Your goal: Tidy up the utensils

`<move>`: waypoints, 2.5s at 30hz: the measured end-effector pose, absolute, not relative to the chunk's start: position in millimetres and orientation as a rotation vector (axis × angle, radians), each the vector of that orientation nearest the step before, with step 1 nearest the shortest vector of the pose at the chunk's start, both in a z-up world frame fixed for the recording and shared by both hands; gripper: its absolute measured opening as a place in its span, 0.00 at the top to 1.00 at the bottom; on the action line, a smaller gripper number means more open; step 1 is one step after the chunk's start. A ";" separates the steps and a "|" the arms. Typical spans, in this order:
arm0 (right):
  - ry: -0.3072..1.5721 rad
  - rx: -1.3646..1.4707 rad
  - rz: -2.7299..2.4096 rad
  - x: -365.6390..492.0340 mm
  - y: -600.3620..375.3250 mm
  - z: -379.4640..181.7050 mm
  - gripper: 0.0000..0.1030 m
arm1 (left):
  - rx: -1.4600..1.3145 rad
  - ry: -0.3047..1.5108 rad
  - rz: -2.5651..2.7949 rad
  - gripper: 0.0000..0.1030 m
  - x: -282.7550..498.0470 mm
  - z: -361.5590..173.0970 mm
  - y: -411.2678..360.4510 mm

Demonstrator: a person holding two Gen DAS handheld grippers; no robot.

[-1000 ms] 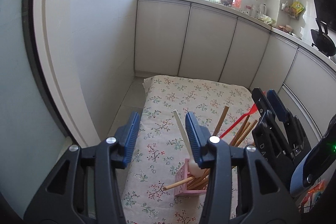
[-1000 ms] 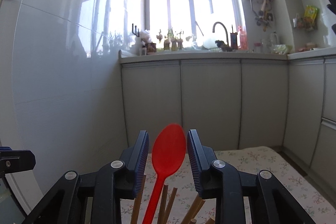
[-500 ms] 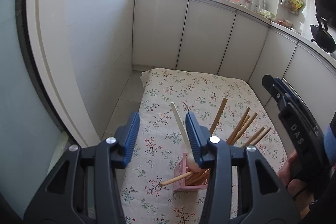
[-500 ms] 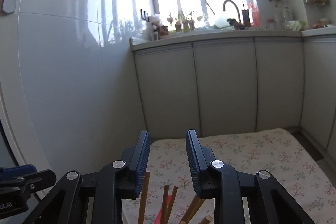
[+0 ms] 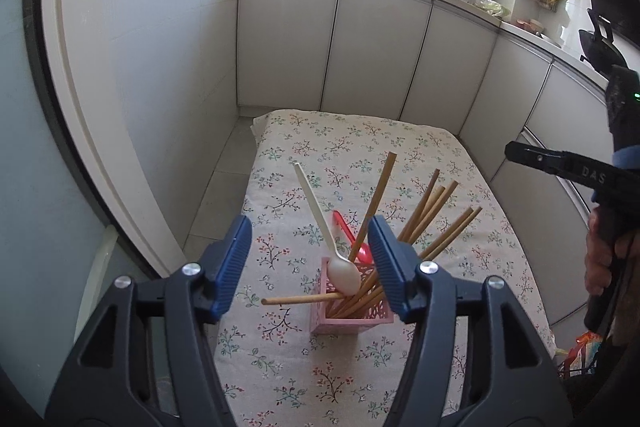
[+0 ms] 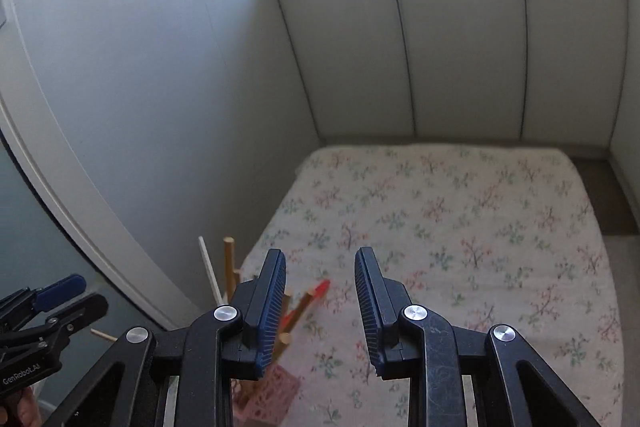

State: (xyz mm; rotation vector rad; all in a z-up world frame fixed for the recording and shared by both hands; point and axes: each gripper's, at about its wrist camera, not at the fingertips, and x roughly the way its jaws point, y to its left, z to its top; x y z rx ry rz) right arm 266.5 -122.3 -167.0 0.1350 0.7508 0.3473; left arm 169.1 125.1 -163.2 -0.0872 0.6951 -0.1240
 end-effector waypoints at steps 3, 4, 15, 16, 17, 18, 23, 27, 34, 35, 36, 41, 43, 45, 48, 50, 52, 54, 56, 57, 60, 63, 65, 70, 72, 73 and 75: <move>0.956 0.240 0.379 306.3 -147.0 -196.9 0.69 | -0.071 0.692 -0.131 0.35 162.9 -165.0 118.8; 1.028 0.283 0.393 320.2 -152.7 -212.0 0.69 | -0.061 0.692 -0.130 0.34 161.0 -166.3 116.3; 1.470 0.635 0.542 425.2 -120.3 -379.6 0.68 | 0.075 0.748 -0.157 0.24 164.9 -187.8 92.5; 1.487 0.649 0.557 430.6 -114.3 -389.3 0.68 | 0.082 0.763 -0.158 0.24 166.7 -191.0 91.4; 1.500 0.662 0.568 435.1 -108.9 -398.2 0.69 | 0.088 0.776 -0.156 0.24 167.6 -193.6 89.8; 1.512 0.675 0.576 440.5 -103.9 -404.8 0.69 | 0.093 0.788 -0.156 0.24 168.7 -196.0 88.9; 1.550 0.720 0.605 452.7 -87.0 -432.5 0.71 | 0.110 0.802 -0.154 0.24 168.7 -199.9 86.6; 1.565 0.802 0.671 458.0 -80.1 -443.4 0.81 | 0.101 0.798 -0.155 0.24 167.2 -199.5 88.6; 1.512 0.799 0.705 456.4 -77.2 -432.6 0.95 | 0.083 0.782 -0.153 0.24 164.7 -195.0 93.9; 1.504 0.785 0.695 455.5 -77.0 -429.8 0.95 | 0.080 0.781 -0.151 0.24 164.4 -194.4 94.9; 1.496 0.779 0.687 454.9 -77.2 -427.3 0.96 | 0.075 0.780 -0.150 0.24 164.2 -194.2 95.9; 1.451 0.742 0.660 451.4 -87.7 -405.6 0.99 | 0.051 0.775 -0.146 0.24 164.5 -192.4 101.9; 1.428 0.724 0.654 450.5 -89.7 -398.0 0.99 | 0.048 0.778 -0.146 0.24 165.5 -193.0 101.8; 1.407 0.704 0.644 449.8 -92.9 -389.1 0.99 | 0.049 0.780 -0.147 0.24 164.9 -193.7 100.7; 1.398 0.681 0.623 448.2 -97.7 -383.5 0.99 | 0.048 0.774 -0.146 0.24 163.6 -192.7 100.6; 1.389 0.656 0.593 447.1 -102.0 -378.6 0.99 | 0.041 0.773 -0.147 0.24 163.3 -192.2 101.6; 1.360 0.572 0.540 447.8 -103.4 -373.3 0.99 | 0.039 0.772 -0.144 0.24 163.3 -191.2 102.2; 1.341 0.505 0.510 451.5 -103.0 -371.5 0.94 | 0.039 0.770 -0.145 0.24 162.6 -190.5 102.5; 1.353 0.440 0.495 456.7 -99.4 -373.0 0.95 | 0.041 0.770 -0.145 0.24 162.4 -190.3 103.1; 1.354 0.381 0.470 459.2 -96.8 -374.3 0.96 | 0.040 0.770 -0.144 0.24 162.7 -190.0 104.2; 1.373 0.282 0.407 466.8 -92.7 -385.6 0.97 | 0.025 0.772 -0.136 0.24 164.8 -189.0 108.4; 1.404 0.261 0.397 476.8 -87.6 -397.7 0.92 | 0.012 0.775 -0.128 0.24 166.8 -188.3 112.3; 1.423 0.245 0.399 483.9 -80.8 -406.0 0.67 | 0.010 0.776 -0.124 0.24 167.6 -188.4 114.2; 1.419 0.111 0.404 489.7 -53.7 -420.6 0.65 | -0.005 0.790 -0.111 0.24 174.1 -189.3 122.6; 1.419 0.049 0.418 489.4 -43.7 -422.2 0.79 | -0.040 0.806 -0.115 0.24 180.6 -189.3 130.5; 1.395 -0.007 0.406 488.5 -39.0 -421.9 0.91 | -0.067 0.817 -0.120 0.24 186.3 -188.8 135.3; 1.386 -0.083 0.421 484.2 -31.9 -423.4 0.96 | -0.130 0.856 -0.135 0.24 203.8 -187.0 143.6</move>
